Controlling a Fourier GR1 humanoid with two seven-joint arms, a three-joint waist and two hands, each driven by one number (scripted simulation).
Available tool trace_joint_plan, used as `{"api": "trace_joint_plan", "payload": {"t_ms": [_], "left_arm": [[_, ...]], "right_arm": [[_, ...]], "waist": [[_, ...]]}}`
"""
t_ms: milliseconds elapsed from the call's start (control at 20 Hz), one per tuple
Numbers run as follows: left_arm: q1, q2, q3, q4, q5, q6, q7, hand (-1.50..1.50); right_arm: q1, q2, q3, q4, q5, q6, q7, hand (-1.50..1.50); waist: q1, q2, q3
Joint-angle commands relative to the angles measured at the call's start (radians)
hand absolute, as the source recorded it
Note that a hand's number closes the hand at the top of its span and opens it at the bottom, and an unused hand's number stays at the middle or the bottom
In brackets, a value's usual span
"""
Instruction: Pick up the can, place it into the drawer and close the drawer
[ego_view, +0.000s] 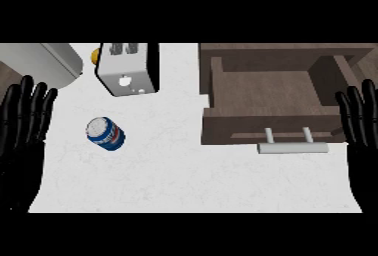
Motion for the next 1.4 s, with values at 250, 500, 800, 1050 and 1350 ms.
{"api": "trace_joint_plan", "payload": {"t_ms": [250,500,800,1050,1350], "left_arm": [[-0.162,-0.023,-0.025,0.121,0.107,-0.081,-0.003,-1.50],[-0.071,-0.004,-0.024,0.165,0.033,-0.005,0.306,-1.50],[-0.085,0.007,0.016,0.173,0.034,-0.026,0.301,-1.50],[-0.100,-0.014,0.021,0.110,0.071,-0.007,0.412,-1.50],[-0.108,0.018,0.105,0.110,0.110,-0.014,0.458,-1.50]], "right_arm": [[0.034,0.021,0.019,-0.031,0.056,-0.013,-0.025,-1.50],[0.043,-0.014,-0.043,0.072,0.026,-0.030,0.226,-1.50],[0.099,0.005,-0.063,0.045,0.017,-0.014,0.187,-1.50],[0.223,0.022,-0.058,0.023,0.003,0.037,0.119,-1.50],[0.228,0.031,-0.058,-0.072,0.015,0.035,0.181,-1.50]], "waist": [[0.007,-0.014,-0.001],[0.014,-0.013,0.000],[0.012,-0.014,-0.001],[0.010,-0.014,-0.001],[0.010,-0.015,-0.001]]}}
